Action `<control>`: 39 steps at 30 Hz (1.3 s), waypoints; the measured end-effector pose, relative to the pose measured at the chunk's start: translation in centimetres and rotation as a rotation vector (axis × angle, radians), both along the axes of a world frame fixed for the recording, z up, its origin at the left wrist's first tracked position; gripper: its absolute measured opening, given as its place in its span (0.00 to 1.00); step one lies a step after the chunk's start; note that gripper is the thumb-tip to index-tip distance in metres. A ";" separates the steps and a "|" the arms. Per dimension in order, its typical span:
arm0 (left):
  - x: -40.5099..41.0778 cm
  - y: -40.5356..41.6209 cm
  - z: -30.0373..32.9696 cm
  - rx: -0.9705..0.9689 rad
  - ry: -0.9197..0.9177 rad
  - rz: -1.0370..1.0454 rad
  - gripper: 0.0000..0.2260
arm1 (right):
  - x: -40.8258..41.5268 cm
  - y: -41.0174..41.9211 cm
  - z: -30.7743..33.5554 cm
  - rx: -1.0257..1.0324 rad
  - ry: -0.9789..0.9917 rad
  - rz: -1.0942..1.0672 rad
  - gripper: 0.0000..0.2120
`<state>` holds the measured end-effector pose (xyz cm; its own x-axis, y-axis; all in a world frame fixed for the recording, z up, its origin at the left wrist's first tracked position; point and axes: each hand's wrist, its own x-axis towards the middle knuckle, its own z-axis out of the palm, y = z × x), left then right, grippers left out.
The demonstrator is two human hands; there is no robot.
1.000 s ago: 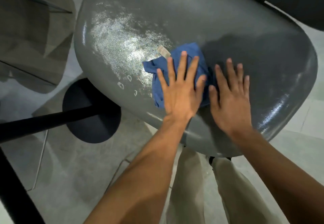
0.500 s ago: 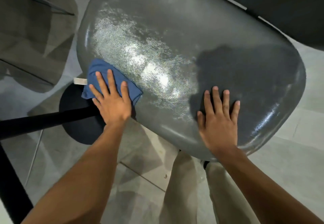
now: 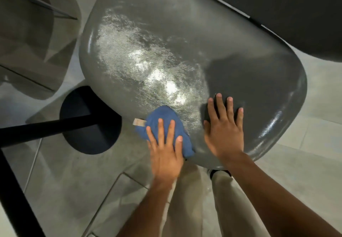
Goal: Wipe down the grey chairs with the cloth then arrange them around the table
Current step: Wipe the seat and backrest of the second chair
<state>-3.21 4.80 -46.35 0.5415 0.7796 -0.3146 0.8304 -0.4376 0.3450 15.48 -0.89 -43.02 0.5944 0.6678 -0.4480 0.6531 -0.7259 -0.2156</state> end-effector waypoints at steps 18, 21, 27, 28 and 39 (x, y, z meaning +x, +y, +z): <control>4.1 -4.5 1.7 0.002 0.108 -0.389 0.24 | 4.3 -4.4 2.8 0.193 0.235 -0.121 0.26; 2.4 3.3 0.8 0.060 0.194 -0.116 0.25 | 4.5 -6.8 2.4 0.198 0.162 -0.136 0.27; 7.5 7.3 0.9 0.031 0.246 0.166 0.25 | 3.8 -7.1 1.7 0.137 0.127 -0.074 0.34; 8.6 5.8 1.0 0.024 0.238 0.129 0.26 | 3.8 -7.0 1.8 0.136 0.139 -0.084 0.34; 5.0 6.3 2.4 0.044 0.253 -0.434 0.25 | 4.6 -8.1 1.7 0.073 0.019 -0.158 0.32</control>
<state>1.81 11.07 -43.91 0.7299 0.5149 -0.4495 0.6237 -0.7709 0.1296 20.08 -8.98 -41.37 0.6864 0.5977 -0.4142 0.5272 -0.8013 -0.2828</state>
